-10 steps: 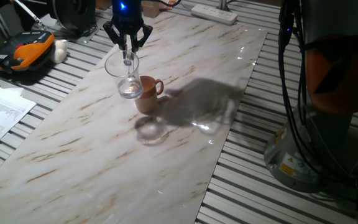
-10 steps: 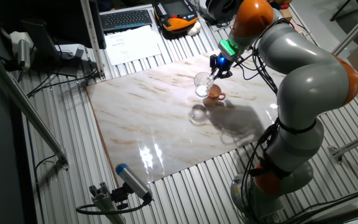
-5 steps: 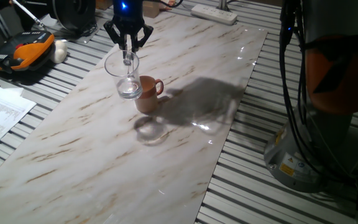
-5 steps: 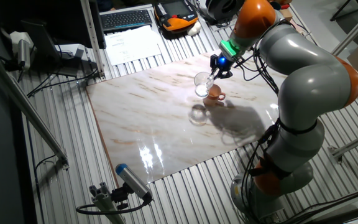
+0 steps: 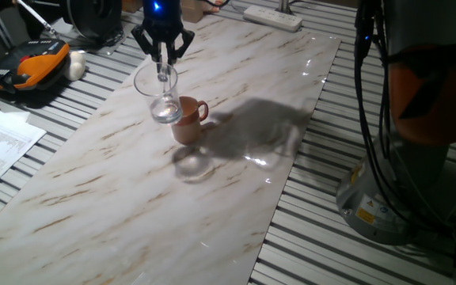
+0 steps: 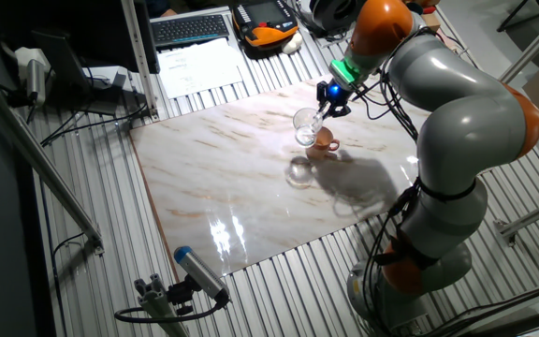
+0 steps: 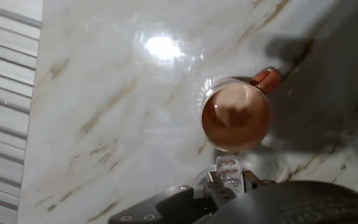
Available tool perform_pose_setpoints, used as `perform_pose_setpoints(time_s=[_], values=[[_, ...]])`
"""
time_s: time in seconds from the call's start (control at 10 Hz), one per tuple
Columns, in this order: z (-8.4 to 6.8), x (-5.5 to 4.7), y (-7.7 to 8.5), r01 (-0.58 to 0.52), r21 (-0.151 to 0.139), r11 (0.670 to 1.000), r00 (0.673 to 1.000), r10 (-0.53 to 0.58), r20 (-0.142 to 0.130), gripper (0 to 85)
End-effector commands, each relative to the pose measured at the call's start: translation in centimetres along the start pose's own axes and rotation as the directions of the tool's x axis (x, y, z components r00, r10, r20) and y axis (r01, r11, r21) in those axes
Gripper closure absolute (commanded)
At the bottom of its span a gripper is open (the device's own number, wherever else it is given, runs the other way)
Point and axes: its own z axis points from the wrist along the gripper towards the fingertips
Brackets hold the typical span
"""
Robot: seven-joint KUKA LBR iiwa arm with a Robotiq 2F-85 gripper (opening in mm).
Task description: Pour the water from one cup into another empty cup
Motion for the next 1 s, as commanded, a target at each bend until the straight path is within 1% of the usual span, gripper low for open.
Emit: perform_pose_setpoints(time_s=[0.0, 0.2, 0.4, 0.5, 0.6, 0.7, 0.8, 0.9], values=[[-0.2, -0.4, 0.1, -0.001, 0.000, 1.000, 1.000, 0.001, 0.000, 85.0], [-0.7, -1.3, 0.2, 0.003, -0.001, 1.000, 1.000, -0.003, -0.003, 85.0], [-0.6, -2.3, 0.2, 0.007, 0.000, 1.000, 1.000, -0.007, -0.001, 85.0], [-0.7, -2.7, 0.2, 0.007, 0.003, 1.000, 1.000, -0.007, 0.003, 85.0], [-1.1, -3.4, 0.2, 0.001, 0.005, 1.000, 1.000, -0.001, 0.008, 85.0], [-1.5, -4.1, 0.2, -0.004, -0.011, 1.000, 1.000, 0.004, -0.004, 85.0], [-1.9, -4.8, 0.1, -0.005, -0.017, 1.000, 1.000, 0.005, -0.009, 85.0], [-2.2, -5.5, -0.1, -0.003, -0.017, 1.000, 1.000, 0.003, -0.007, 85.0]])
